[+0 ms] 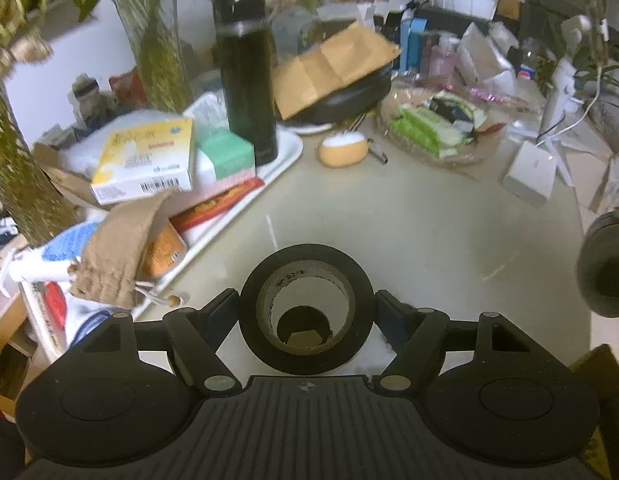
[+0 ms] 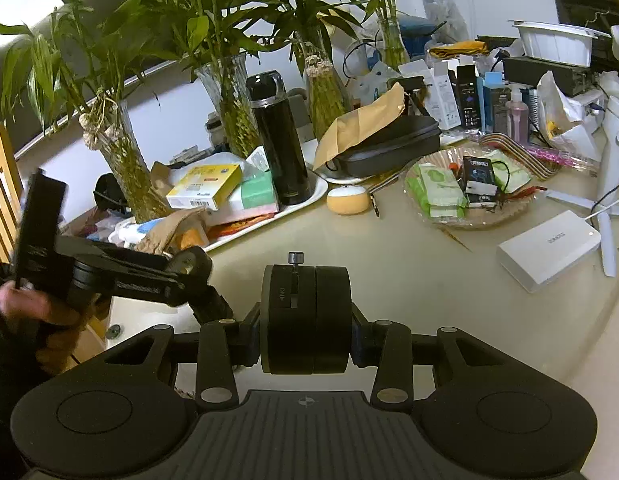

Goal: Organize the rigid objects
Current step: 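Carry the tape roll and lens cylinder over the box and open the left tool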

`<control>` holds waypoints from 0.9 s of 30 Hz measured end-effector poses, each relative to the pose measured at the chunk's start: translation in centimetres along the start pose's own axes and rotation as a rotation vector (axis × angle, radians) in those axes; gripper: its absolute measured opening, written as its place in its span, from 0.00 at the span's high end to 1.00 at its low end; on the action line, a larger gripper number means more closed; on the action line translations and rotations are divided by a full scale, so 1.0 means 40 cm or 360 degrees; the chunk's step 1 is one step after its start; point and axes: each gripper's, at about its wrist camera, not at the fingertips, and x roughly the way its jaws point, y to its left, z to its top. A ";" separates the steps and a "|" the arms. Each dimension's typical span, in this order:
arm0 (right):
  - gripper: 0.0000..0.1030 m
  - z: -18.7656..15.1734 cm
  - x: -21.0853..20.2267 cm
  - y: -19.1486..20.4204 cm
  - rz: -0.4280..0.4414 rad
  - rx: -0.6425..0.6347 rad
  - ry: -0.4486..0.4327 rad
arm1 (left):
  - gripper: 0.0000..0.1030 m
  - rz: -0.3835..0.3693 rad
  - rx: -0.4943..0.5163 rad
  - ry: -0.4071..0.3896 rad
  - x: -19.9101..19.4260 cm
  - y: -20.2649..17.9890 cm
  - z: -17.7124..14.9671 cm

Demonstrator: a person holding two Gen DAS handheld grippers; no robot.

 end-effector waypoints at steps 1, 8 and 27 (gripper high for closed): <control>0.58 0.003 -0.003 0.003 -0.0005 -0.0005 0.0002 | 0.29 -0.0009 -0.0001 -0.0021 -0.016 -0.004 -0.001; 0.58 0.025 -0.029 0.044 0.0041 -0.0041 0.0022 | 0.29 -0.0085 -0.0032 -0.0111 -0.106 -0.030 -0.013; 0.58 -0.092 -0.086 0.104 0.0158 -0.0047 0.0221 | 0.29 -0.0078 0.0115 -0.0128 -0.250 -0.154 -0.141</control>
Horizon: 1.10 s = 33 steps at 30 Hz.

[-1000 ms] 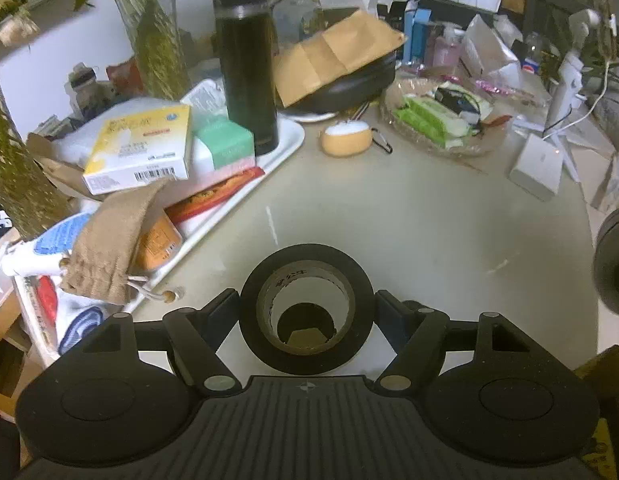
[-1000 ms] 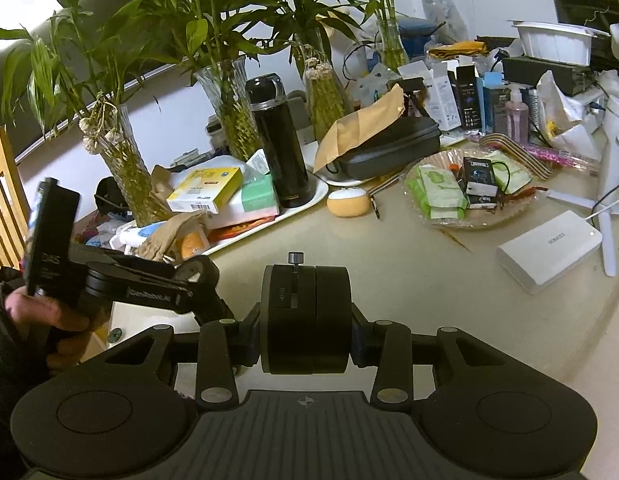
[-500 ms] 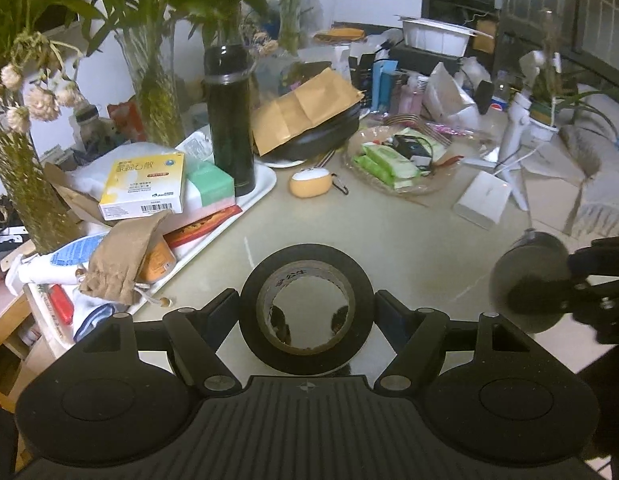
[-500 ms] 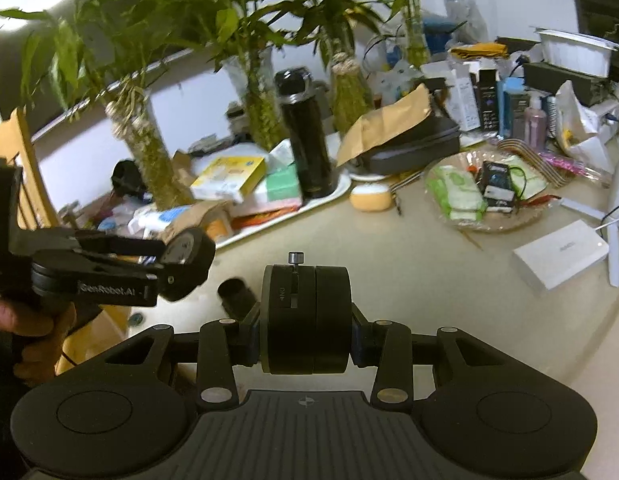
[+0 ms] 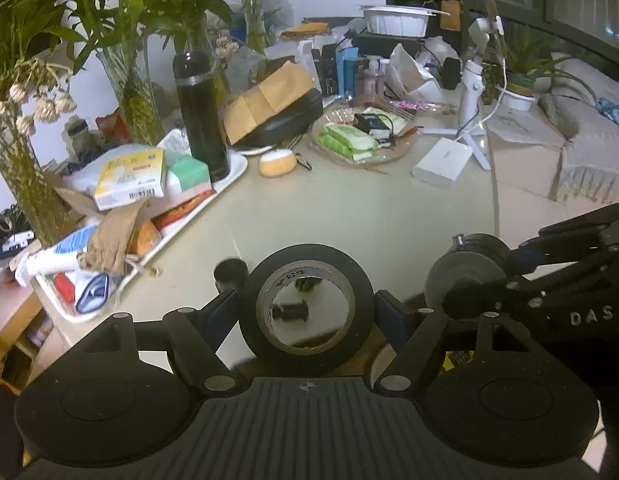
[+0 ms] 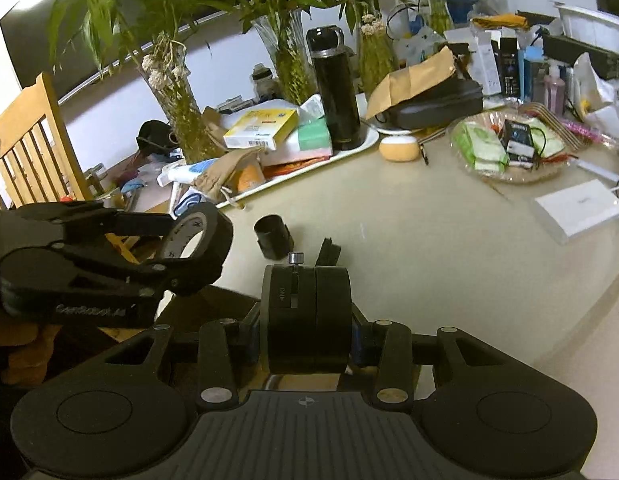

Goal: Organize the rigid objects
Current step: 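Carry the tape roll and lens cylinder over the box and open the left tool, then open the right tool to drop the lens cylinder into the box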

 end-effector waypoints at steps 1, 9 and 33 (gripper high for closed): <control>0.58 -0.006 -0.001 -0.001 -0.0008 0.0009 0.0004 | 0.29 -0.0004 -0.0002 0.0000 -0.006 -0.002 -0.006; 0.58 -0.020 -0.038 0.004 0.0006 0.0059 -0.0073 | 0.29 -0.0090 -0.0014 0.0054 -0.026 -0.023 -0.035; 0.58 -0.046 -0.047 0.047 0.0044 -0.0052 -0.0071 | 0.21 -0.0044 -0.0197 -0.0158 -0.089 0.100 -0.116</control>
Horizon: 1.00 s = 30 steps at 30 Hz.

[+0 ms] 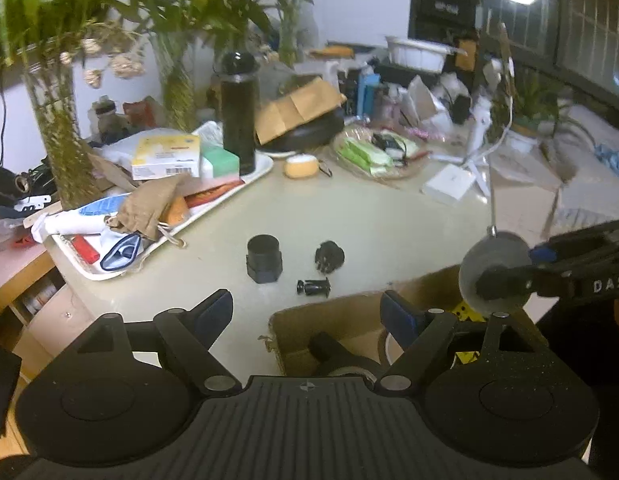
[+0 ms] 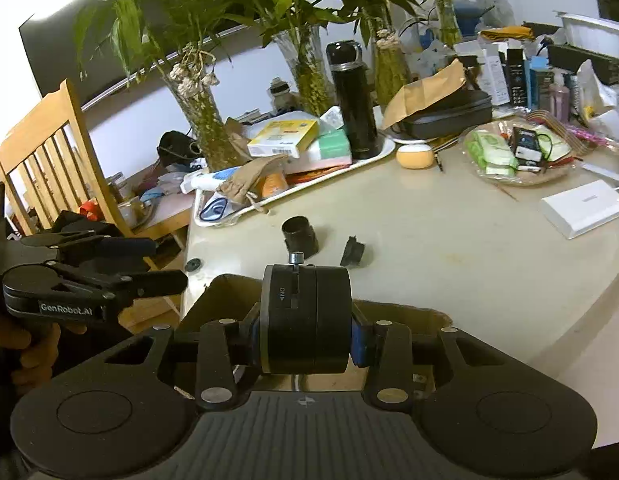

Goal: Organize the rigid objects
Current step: 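Open the right tool to drop the lens cylinder into the box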

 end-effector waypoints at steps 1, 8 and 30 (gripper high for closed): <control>0.58 0.000 0.003 0.003 -0.0003 -0.0008 0.0008 | 0.21 0.0009 -0.0009 -0.0016 -0.001 0.002 -0.005; 0.58 -0.004 0.028 0.024 0.0027 -0.0048 0.0051 | 0.21 0.0094 0.0003 -0.0046 -0.005 0.008 -0.017; 0.02 -0.028 0.058 0.011 -0.0046 -0.0111 0.0032 | 0.21 0.0146 -0.0007 -0.0006 0.016 0.008 -0.018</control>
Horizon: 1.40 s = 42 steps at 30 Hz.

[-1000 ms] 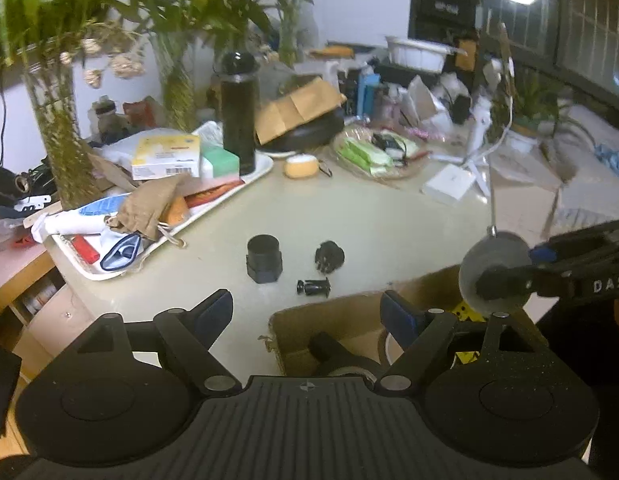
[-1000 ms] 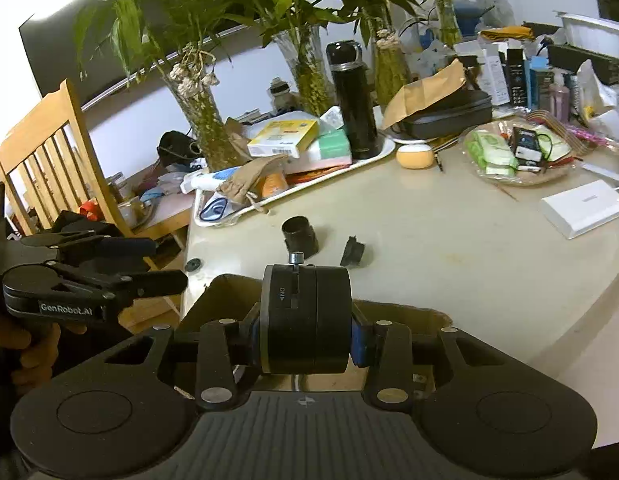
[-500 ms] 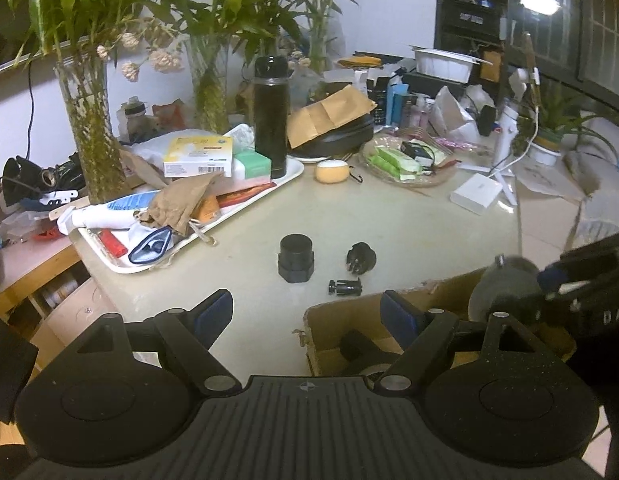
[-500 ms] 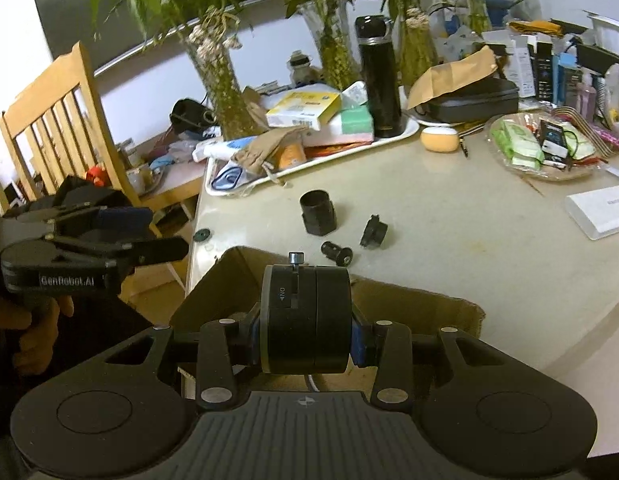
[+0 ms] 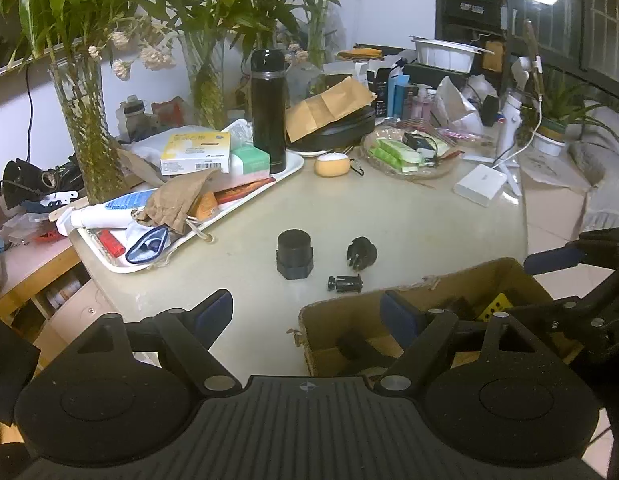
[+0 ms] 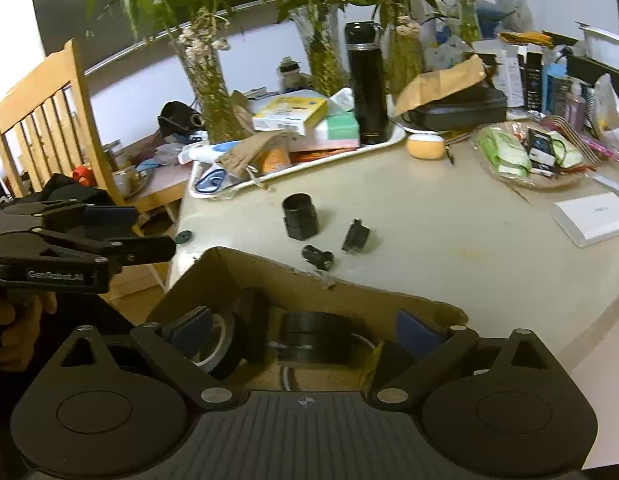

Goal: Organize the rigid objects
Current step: 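Open the right tool to drop the lens cylinder into the box, then move both tools from the box toward the remaining small black parts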

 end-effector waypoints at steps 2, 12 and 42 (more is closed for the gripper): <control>0.00 -0.003 -0.002 -0.009 -0.0016 0.0016 -0.0017 | 0.21 0.0000 0.0004 0.0000 0.003 -0.006 0.002; 0.00 -0.004 -0.008 -0.048 -0.0054 0.0097 -0.0071 | 0.21 -0.0005 0.0042 -0.0002 0.016 -0.031 0.008; 0.00 0.045 0.019 -0.028 -0.0109 -0.0080 -0.0132 | 0.22 -0.0065 -0.0058 0.0048 0.044 0.042 0.019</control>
